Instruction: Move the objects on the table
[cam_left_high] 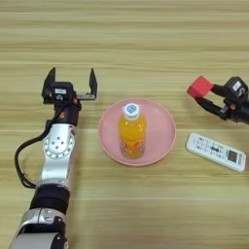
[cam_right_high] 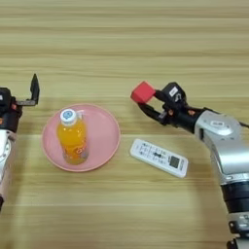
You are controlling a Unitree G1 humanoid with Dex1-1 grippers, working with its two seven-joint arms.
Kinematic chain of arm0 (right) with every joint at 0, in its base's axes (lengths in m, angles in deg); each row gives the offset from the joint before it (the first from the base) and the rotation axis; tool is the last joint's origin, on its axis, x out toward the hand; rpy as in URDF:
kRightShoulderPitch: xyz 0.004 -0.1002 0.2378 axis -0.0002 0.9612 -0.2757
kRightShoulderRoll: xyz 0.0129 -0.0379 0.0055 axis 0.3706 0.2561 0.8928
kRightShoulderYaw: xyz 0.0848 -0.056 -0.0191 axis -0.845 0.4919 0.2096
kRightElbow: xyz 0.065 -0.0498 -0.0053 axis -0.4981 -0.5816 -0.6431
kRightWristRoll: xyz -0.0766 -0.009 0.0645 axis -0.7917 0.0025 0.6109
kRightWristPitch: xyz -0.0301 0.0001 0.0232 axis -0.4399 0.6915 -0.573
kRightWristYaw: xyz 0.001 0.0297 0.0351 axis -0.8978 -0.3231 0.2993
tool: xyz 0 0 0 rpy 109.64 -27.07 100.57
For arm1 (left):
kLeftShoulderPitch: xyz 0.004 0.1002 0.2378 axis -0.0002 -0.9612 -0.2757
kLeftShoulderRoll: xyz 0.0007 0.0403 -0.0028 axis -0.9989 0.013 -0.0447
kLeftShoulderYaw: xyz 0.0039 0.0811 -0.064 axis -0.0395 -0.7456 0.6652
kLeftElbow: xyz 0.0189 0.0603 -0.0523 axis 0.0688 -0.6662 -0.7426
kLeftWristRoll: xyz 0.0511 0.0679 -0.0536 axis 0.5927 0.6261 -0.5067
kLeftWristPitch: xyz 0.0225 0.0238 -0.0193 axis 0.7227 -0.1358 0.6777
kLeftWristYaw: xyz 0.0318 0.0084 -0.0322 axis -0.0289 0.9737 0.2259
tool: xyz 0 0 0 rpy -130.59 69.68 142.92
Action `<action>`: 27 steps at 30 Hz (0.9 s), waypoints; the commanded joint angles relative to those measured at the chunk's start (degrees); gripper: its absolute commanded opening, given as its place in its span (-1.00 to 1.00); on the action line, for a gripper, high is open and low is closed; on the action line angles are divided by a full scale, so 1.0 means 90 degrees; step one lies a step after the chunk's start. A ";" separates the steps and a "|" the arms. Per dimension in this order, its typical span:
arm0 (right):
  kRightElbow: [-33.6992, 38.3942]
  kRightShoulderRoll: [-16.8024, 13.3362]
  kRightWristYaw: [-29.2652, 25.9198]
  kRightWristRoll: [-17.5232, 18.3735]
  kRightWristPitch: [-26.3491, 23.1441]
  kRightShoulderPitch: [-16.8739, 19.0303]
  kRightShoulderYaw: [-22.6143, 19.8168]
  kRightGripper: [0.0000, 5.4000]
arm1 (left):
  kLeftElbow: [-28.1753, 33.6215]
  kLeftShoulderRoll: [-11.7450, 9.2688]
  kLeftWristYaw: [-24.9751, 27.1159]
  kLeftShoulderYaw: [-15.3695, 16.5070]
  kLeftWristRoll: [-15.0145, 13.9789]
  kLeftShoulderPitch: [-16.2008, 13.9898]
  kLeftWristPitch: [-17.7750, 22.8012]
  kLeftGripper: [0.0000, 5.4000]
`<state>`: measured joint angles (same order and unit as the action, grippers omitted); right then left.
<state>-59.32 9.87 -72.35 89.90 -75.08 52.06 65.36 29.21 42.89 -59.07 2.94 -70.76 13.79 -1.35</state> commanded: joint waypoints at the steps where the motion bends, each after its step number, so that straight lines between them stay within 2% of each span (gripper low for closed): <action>1: -0.0546 -0.0232 -0.0268 -0.0020 0.0120 0.0040 -0.0004 -0.13 | -0.0059 -0.0019 -0.0023 -0.0014 0.0111 0.0078 -0.0081 1.00; 6: -0.1157 -0.0251 -0.0470 -0.0116 0.0302 -0.0062 0.0099 -0.13 | -0.0062 -0.0022 -0.0029 -0.0020 0.0123 0.0072 -0.0101 1.00; 12: -0.1845 -0.0121 -0.0464 -0.0400 0.0615 -0.0277 0.0340 -0.13 | -0.0053 -0.0015 -0.0037 -0.0028 0.0139 0.0064 -0.0113 1.00; 22: -0.2100 -0.0034 -0.0496 -0.0595 0.0862 -0.0372 0.0570 -0.13 | -0.0049 0.0008 -0.0044 -0.0023 0.0192 0.0065 -0.0124 1.00; 23: -0.2086 -0.0034 -0.0495 -0.0593 0.0870 -0.0365 0.0571 -0.02 | -0.0055 0.0011 -0.0043 -0.0020 0.0199 0.0068 -0.0126 1.00; 27: -0.2002 -0.0032 -0.0475 -0.0567 0.0877 -0.0345 0.0563 0.13 | -0.0080 0.0013 -0.0037 -0.0007 0.0208 0.0078 -0.0136 1.00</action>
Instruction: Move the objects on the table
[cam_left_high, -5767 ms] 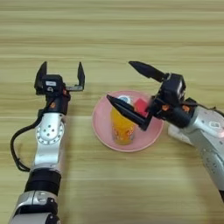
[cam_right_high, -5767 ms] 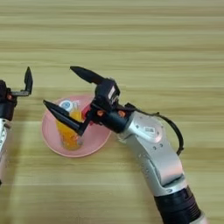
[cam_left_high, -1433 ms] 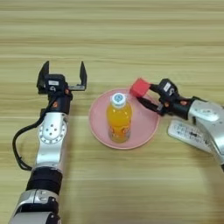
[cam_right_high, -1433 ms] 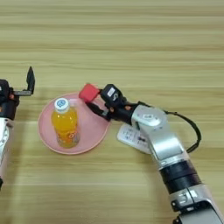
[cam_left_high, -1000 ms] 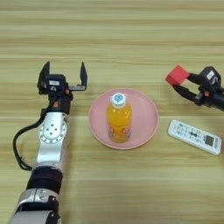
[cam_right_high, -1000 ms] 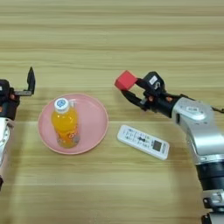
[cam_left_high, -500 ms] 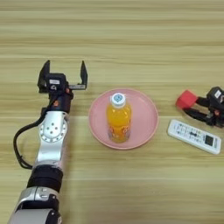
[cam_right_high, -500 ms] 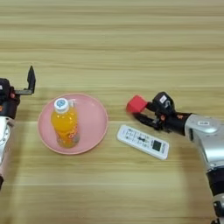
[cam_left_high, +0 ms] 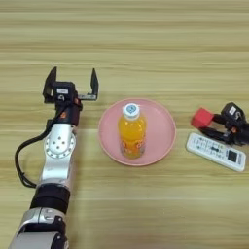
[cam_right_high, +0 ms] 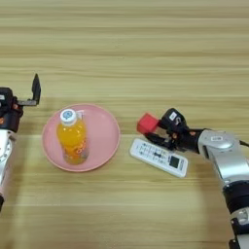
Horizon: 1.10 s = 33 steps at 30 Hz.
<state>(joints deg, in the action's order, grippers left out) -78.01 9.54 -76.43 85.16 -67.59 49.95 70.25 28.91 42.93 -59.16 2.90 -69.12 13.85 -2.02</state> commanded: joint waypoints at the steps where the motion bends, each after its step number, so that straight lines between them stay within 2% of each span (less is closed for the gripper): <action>1: 0.0092 0.0010 -0.0006 -0.0035 0.0045 -0.0112 0.0011 0.18 | -0.0055 0.0007 -0.0025 -0.0002 0.0026 0.0075 -0.0065 1.00; 6: 0.0171 0.0042 0.0128 0.0021 0.0006 -0.0180 -0.0087 0.37 | -0.0084 0.0008 -0.0028 -0.0001 0.0029 0.0087 -0.0078 1.00; 11: 0.0600 0.0051 0.0304 0.0166 -0.0089 -0.0221 -0.0293 0.57 | -0.0100 0.0013 -0.0037 -0.0003 0.0037 0.0095 -0.0087 1.00; 19: 0.2263 -0.0074 0.0494 0.0501 -0.0565 0.0021 -0.0571 0.97 | -0.0043 0.0038 -0.0064 -0.0028 0.0062 0.0082 -0.0062 1.00; 22: 0.2777 -0.0084 0.0561 0.0642 -0.0785 0.0054 -0.0648 0.99 | -0.0026 0.0046 -0.0078 -0.0038 0.0067 0.0078 -0.0054 1.00; 26: 0.3643 -0.0042 0.0520 0.1029 -0.1036 0.0151 -0.0697 0.99 | -0.0030 0.0051 -0.0088 -0.0045 0.0069 0.0088 -0.0049 1.00; 33: 0.4248 0.0016 0.0569 0.1397 -0.1444 0.0091 -0.0619 0.99 | -0.0065 0.0047 -0.0095 -0.0044 0.0073 0.0113 -0.0050 1.00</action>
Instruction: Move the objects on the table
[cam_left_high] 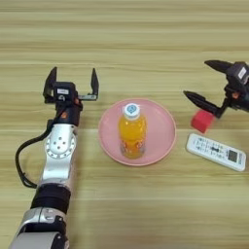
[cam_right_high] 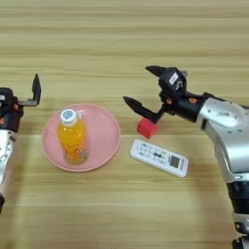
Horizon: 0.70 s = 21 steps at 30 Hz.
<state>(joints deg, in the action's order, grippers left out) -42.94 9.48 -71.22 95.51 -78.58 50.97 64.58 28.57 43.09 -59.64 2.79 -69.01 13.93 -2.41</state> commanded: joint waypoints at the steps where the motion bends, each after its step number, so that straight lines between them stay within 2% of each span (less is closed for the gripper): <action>1: 0.0455 0.0040 -0.0020 0.0322 -0.0287 -0.0036 0.0027 0.99 | -0.0031 0.0027 -0.0042 -0.0031 0.0061 0.0107 -0.0006 1.00; 6: 0.0938 0.0161 -0.0284 0.0951 -0.0440 -0.0111 0.0131 0.99 | -0.0045 0.0021 -0.0037 -0.0031 0.0061 0.0118 -0.0007 1.00; 10: 0.1164 0.0200 -0.0464 0.1199 -0.0469 -0.0131 0.0302 0.99 | -0.0053 0.0028 -0.0043 -0.0035 0.0067 0.0118 -0.0009 1.00; 21: 0.1221 0.0286 -0.1042 0.1151 -0.0502 -0.0334 0.1207 0.99 | 0.0027 0.0067 -0.0076 -0.0081 0.0115 0.0073 -0.0001 1.00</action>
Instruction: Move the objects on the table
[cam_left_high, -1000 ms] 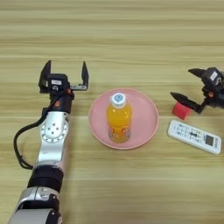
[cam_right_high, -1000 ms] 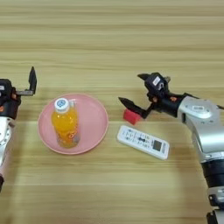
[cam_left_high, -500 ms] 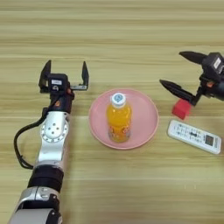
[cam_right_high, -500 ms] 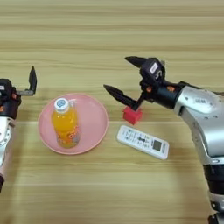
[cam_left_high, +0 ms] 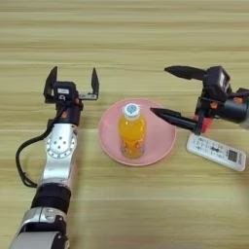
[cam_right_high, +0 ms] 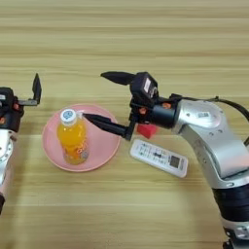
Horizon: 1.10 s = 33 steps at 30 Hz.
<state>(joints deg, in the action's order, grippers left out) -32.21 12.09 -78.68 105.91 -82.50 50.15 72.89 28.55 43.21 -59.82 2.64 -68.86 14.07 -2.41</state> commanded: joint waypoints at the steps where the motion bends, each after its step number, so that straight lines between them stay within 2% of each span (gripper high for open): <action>1: -0.0024 -0.0016 -0.0277 -0.0056 -0.0052 -0.0268 0.0377 0.99 | 0.0037 0.0056 -0.0059 -0.0071 0.0103 0.0053 -0.0001 1.00; 10: -0.0617 0.0131 -0.0761 -0.0390 0.0157 -0.0595 0.1065 0.99 | 0.0104 0.0058 -0.0099 -0.0133 0.0098 0.0014 0.0008 1.00; 19: -0.1401 0.0536 -0.0735 -0.0999 0.0519 -0.0898 0.1514 0.99 | 0.0123 0.0062 -0.0108 -0.0147 0.0094 0.0003 0.0016 1.00; 25: -0.1946 0.0709 -0.0703 -0.1475 0.0935 -0.0935 0.1718 0.99 | 0.0119 0.0052 -0.0149 -0.0159 0.0143 0.0001 0.0080 1.00; 29: -0.2151 0.0783 -0.0718 -0.1648 0.1112 -0.0897 0.1762 0.99 | 0.0129 0.0060 -0.0162 -0.0164 0.0160 -0.0004 0.0106 1.00; 33: -0.2263 0.0807 -0.0744 -0.1745 0.1189 -0.0834 0.1799 0.83 | 0.0119 0.0060 -0.0159 -0.0163 0.0167 0.0000 0.0107 1.00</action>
<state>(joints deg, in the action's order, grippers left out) -51.78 19.33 -85.03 91.20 -72.55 43.05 88.60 29.26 43.62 -60.88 1.50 -68.23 14.05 -2.05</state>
